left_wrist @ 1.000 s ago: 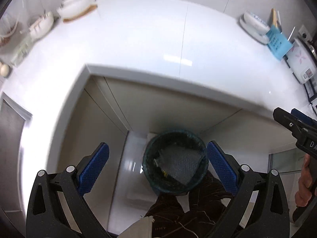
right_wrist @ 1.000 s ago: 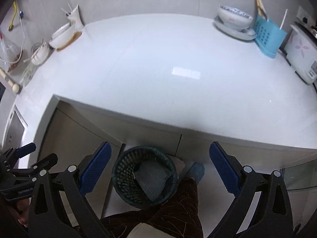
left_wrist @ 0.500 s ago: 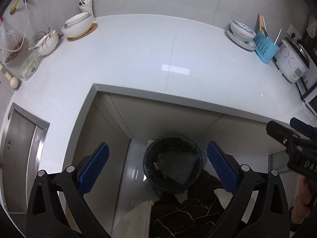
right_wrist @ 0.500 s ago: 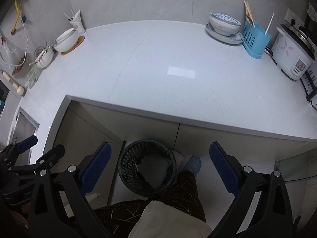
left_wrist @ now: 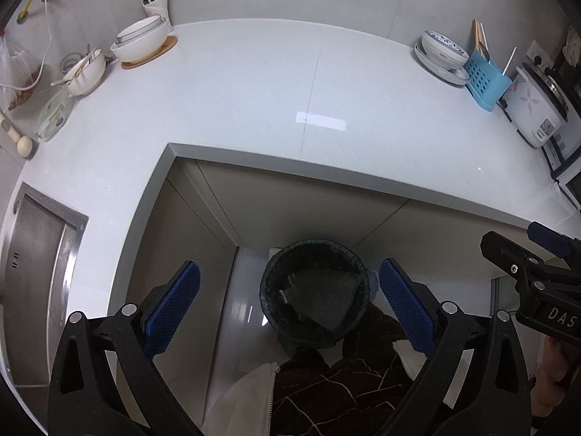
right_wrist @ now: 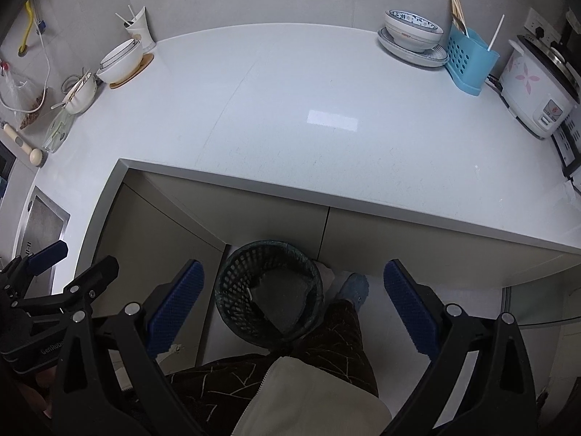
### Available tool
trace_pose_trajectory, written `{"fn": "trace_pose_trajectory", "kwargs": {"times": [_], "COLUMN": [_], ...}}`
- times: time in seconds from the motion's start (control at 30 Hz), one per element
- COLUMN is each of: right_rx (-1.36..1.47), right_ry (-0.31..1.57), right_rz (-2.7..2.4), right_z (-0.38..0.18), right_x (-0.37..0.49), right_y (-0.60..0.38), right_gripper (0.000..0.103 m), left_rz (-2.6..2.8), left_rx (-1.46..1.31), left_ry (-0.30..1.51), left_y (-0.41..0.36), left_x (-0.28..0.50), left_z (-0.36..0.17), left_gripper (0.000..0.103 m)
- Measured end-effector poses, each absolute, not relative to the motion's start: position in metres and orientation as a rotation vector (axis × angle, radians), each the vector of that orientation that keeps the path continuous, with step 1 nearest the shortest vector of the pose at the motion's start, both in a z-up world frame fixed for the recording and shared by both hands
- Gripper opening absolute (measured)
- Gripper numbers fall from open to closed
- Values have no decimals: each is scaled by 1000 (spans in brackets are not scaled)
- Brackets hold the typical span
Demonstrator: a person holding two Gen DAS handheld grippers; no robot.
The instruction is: Collect trash
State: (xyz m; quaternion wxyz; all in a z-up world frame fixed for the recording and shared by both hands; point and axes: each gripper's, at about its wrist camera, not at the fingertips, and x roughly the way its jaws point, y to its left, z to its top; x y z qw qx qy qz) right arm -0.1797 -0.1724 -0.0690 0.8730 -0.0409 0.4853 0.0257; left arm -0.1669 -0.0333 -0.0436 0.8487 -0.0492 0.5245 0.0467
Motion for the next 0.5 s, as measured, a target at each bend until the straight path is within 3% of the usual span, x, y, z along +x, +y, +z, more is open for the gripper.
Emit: {"fn": "trace_pose_trajectory", "kwargs": {"times": [0.5], "right_rx": [-87], "right_ry": [1026], "right_rz": [58], "right_z": [-70], "right_x": [-178], "right_y": [-172], "right_gripper": [95], "left_rz": [100], "left_rx": [-108], "left_ry": [1109], "left_y": [-34], "left_x": [-166], "left_z": [-42], "left_gripper": [97]}}
